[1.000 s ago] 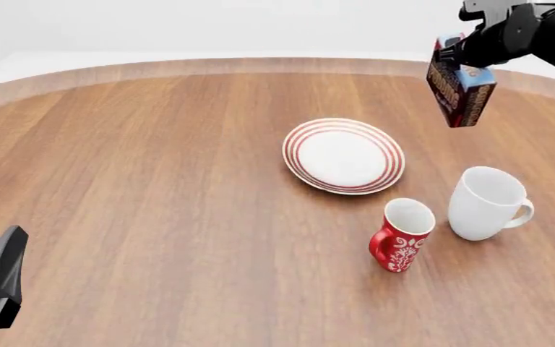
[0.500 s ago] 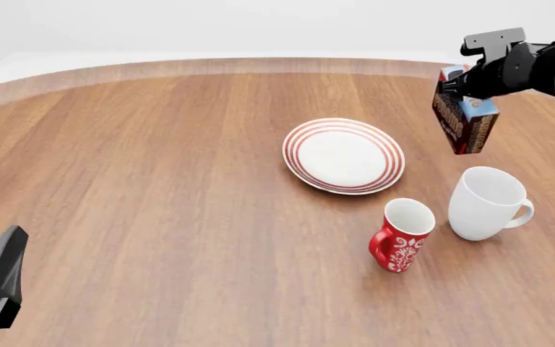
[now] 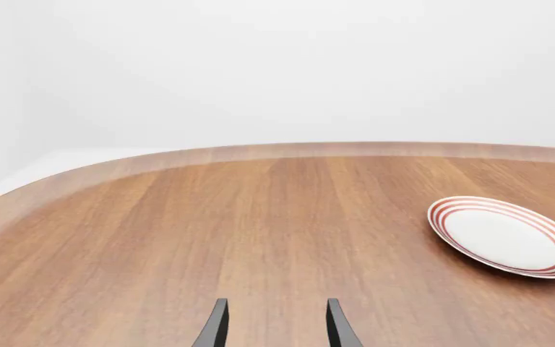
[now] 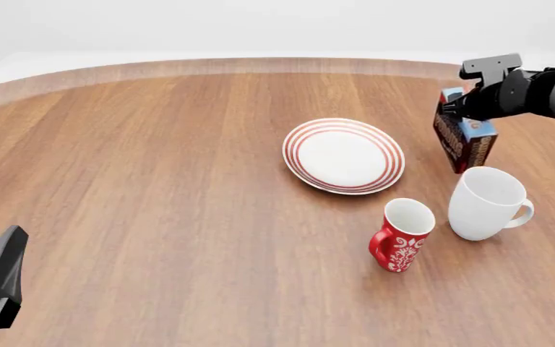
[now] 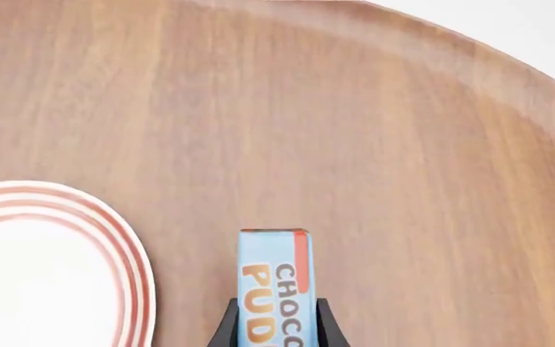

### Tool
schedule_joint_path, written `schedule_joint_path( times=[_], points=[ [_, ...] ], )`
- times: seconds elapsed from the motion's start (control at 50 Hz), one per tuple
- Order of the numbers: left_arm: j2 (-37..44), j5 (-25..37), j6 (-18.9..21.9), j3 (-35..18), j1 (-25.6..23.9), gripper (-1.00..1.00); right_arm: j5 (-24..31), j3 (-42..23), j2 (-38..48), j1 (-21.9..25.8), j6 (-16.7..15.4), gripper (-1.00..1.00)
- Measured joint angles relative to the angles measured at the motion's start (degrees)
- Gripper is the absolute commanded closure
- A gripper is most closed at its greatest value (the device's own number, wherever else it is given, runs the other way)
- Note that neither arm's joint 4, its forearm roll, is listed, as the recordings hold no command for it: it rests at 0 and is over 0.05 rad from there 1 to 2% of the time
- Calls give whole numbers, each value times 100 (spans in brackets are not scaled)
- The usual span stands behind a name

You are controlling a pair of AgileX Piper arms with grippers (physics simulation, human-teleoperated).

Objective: Put the chocolate pudding to the right of the plate.

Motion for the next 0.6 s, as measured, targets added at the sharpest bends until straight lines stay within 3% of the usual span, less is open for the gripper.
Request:
schedule_joint_path(
  times=[0.38,0.4,0.6],
  points=[
    [0,0,0,0,0,-100,-162,161,129,-71,-43,100],
    [0,0,0,0,0,-100,-165,165,126,-77,-50,-100],
    [0,0,0,0,0,-100,-160,215,75,-147,-44,-100]
  ],
)
